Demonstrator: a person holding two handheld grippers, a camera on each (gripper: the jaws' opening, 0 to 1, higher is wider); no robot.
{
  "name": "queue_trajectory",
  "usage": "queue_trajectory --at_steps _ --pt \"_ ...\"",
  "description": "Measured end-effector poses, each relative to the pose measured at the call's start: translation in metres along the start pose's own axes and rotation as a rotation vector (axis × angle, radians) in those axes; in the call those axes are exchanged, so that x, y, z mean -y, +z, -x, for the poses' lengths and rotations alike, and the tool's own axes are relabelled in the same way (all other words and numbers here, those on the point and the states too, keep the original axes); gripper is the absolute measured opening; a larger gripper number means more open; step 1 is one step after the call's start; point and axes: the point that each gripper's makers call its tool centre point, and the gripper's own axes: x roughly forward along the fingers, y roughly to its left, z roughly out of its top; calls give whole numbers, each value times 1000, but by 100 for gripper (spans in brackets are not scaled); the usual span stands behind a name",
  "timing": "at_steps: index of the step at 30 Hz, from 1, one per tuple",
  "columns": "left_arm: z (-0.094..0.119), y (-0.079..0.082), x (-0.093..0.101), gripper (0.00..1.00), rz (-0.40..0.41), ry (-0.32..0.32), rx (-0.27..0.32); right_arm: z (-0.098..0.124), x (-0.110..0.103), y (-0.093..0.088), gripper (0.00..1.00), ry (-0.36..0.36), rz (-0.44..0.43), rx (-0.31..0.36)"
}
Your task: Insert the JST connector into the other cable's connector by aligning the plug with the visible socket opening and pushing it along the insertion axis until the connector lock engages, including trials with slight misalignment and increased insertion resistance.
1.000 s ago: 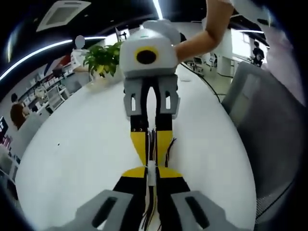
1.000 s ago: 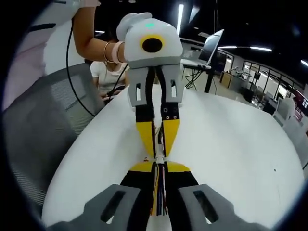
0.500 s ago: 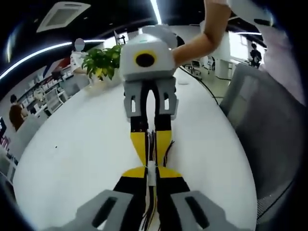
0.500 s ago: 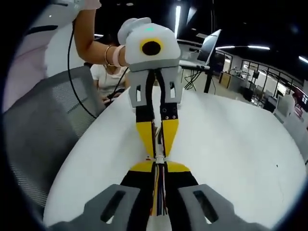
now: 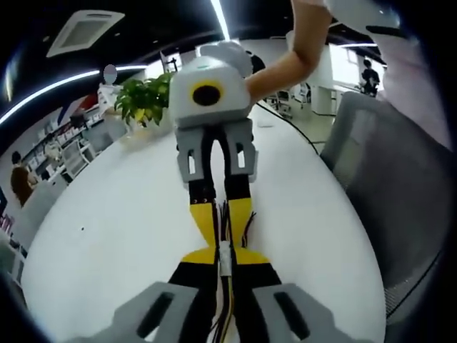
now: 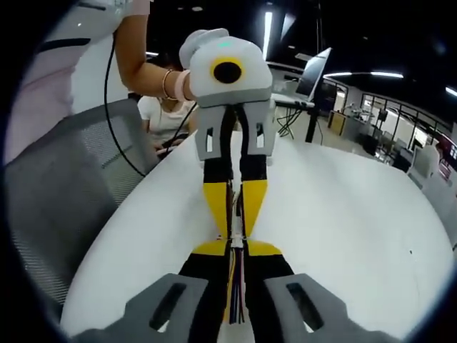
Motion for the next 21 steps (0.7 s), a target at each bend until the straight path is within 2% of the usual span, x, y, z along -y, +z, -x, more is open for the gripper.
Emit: queue_trajectory --at_steps 6,9,12,14,16,21 --pt "1 0 -2 0 2 16 5 2 3 0 4 -8 -5 10" --pt "1 -1 -1 0 39 12 6 1 2 -1 4 -4 -8 12" --pt "1 -2 0 0 29 14 4 0 1 -2 4 -3 -12 15" --pt "1 -3 -3 4 33 29 1 0 0 -2 4 1 -15 17" --pt "3 -13 -5 9 21 47 -40 0 -1 -3 4 2 -15 15" --pt "9 -16 -2 9 45 37 -21 3 -1 -7 4 -6 -21 8"
